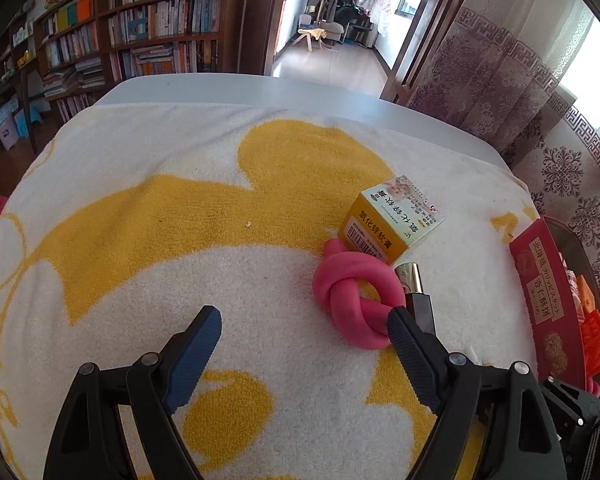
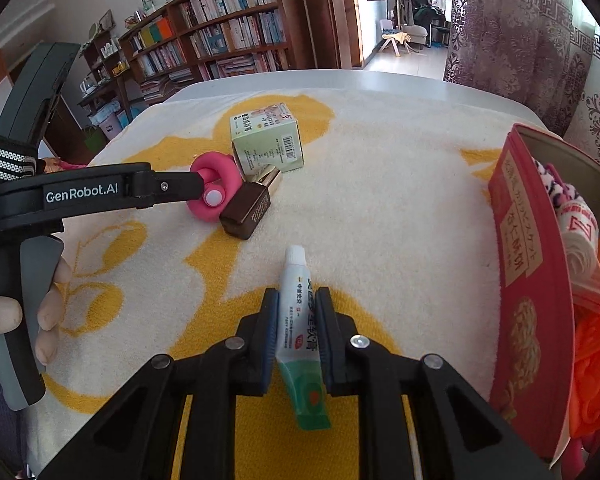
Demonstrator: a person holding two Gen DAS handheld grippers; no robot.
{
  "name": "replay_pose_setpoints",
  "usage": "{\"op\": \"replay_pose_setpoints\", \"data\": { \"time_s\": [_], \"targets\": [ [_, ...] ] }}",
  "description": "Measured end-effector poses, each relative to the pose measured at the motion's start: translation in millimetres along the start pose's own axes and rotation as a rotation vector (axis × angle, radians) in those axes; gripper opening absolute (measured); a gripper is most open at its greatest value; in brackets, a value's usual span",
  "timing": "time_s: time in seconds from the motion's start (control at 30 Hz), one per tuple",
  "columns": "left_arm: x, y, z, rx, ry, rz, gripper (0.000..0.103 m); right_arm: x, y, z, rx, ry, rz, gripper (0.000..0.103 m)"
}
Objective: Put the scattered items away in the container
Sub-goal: 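Grasp the white-green tube with right tool while left tool grasps the pink knotted toy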
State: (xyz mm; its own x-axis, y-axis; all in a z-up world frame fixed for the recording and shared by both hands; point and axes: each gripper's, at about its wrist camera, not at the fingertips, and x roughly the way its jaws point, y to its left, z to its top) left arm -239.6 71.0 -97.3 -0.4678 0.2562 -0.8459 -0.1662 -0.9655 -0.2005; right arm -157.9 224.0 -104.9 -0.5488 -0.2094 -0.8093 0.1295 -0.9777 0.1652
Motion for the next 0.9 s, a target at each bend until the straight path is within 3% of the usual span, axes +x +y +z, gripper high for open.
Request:
{"op": "replay_pose_setpoints", "data": {
  "time_s": [0.2,0.27,0.37,0.5,0.73,0.87,0.9],
  "targets": [
    [23,-15,10,-0.018,0.035,-0.014,0.087,1,-1,0,0.003,-0.003,0.001,0.020],
    [24,-14,10,-0.017,0.013,-0.004,0.088,1,0,0,-0.004,-0.004,-0.004,0.020],
    [25,1,11,-0.038,0.008,0.076,0.088,1,1,-1,-0.012,-0.006,-0.010,0.020],
    [21,22,8,-0.054,-0.016,0.121,0.088,2,4,-1,-0.023,-0.009,-0.022,0.020],
    [28,8,6,0.042,-0.031,0.188,0.088,3,11,-2,-0.055,-0.016,-0.065,0.020],
    [28,8,5,0.051,-0.047,0.176,0.087,4,10,-2,-0.052,-0.018,-0.066,0.021],
    [26,9,5,0.045,-0.051,0.172,0.082,4,9,-2,-0.045,-0.020,-0.063,0.021]
  ]
}}
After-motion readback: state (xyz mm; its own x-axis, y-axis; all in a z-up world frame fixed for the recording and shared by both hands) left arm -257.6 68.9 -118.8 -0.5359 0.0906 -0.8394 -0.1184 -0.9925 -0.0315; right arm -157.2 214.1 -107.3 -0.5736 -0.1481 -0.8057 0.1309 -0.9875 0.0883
